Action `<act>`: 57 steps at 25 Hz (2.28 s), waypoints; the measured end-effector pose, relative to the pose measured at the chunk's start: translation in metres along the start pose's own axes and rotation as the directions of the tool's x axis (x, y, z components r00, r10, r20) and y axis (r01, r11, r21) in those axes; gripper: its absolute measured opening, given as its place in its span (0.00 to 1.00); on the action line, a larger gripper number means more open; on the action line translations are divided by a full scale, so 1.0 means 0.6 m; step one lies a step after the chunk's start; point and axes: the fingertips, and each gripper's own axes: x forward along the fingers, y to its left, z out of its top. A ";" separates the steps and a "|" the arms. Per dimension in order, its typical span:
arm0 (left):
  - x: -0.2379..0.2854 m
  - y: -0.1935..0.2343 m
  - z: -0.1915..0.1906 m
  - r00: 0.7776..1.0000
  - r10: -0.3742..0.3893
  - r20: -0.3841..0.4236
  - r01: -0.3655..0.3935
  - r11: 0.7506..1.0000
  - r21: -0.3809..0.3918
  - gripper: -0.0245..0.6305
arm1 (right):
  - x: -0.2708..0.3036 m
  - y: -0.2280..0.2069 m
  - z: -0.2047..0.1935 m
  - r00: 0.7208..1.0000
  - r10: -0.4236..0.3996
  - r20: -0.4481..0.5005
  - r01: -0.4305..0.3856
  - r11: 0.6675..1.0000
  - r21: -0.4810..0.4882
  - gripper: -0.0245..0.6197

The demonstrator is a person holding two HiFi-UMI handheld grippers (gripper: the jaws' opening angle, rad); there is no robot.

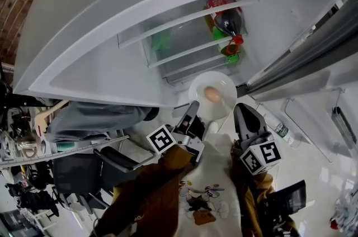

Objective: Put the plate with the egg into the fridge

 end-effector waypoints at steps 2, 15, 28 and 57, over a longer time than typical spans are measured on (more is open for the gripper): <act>0.005 -0.002 -0.002 1.000 0.000 0.007 0.000 1.000 0.009 0.07 | 0.001 0.000 0.001 1.000 0.015 -0.002 -0.015 1.000 -0.003 0.05; 0.030 -0.002 0.030 0.994 0.006 0.112 -0.006 1.000 -0.005 0.07 | 0.026 0.002 0.001 0.998 0.064 -0.021 -0.064 0.998 -0.011 0.05; 0.076 0.004 0.057 0.986 0.024 0.166 -0.019 0.999 -0.031 0.07 | 0.056 -0.004 0.013 0.998 0.061 -0.020 -0.061 0.998 -0.011 0.05; 0.111 0.037 0.134 0.955 0.086 0.285 -0.088 0.996 -0.006 0.07 | 0.119 -0.007 0.009 0.999 0.022 -0.028 -0.025 0.995 -0.094 0.05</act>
